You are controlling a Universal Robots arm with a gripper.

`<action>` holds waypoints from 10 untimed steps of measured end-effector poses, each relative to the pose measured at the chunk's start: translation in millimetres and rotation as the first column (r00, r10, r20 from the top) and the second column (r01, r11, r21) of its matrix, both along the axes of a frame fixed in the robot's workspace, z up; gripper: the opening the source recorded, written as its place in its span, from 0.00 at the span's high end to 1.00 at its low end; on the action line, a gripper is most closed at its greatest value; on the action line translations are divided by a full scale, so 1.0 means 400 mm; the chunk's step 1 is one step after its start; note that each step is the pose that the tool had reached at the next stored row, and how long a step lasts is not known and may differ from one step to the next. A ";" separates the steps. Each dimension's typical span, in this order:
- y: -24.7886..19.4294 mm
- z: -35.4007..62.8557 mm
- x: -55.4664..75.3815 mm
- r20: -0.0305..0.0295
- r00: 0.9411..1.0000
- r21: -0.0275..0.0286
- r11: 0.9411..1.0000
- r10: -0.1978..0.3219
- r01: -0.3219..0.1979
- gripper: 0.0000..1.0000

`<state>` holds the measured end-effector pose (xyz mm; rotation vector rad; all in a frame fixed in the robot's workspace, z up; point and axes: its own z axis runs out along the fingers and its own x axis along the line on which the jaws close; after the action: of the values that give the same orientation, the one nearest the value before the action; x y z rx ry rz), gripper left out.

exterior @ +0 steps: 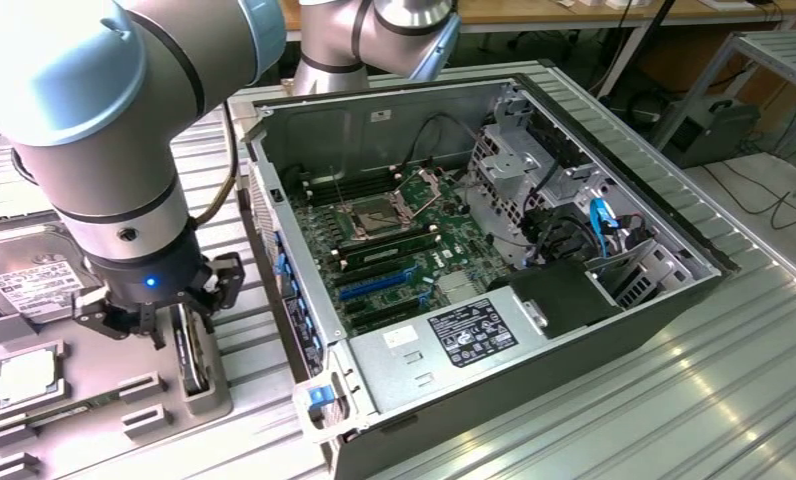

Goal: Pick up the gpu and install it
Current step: 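Pick up the gpu and move the gpu toward the slot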

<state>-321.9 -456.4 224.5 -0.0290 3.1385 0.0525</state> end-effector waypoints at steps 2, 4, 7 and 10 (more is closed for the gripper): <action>0.000 0.000 0.000 0.000 1.000 0.000 1.000 0.000 0.000 0.48; 0.000 0.000 0.000 0.000 1.000 0.000 1.000 0.000 0.000 0.55; 0.000 0.000 0.000 0.000 1.000 0.000 1.000 0.000 0.000 0.55; 0.000 0.001 0.000 0.000 1.000 0.000 1.000 0.000 0.000 0.55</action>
<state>-321.8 -456.4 224.9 -0.0290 3.1383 0.0527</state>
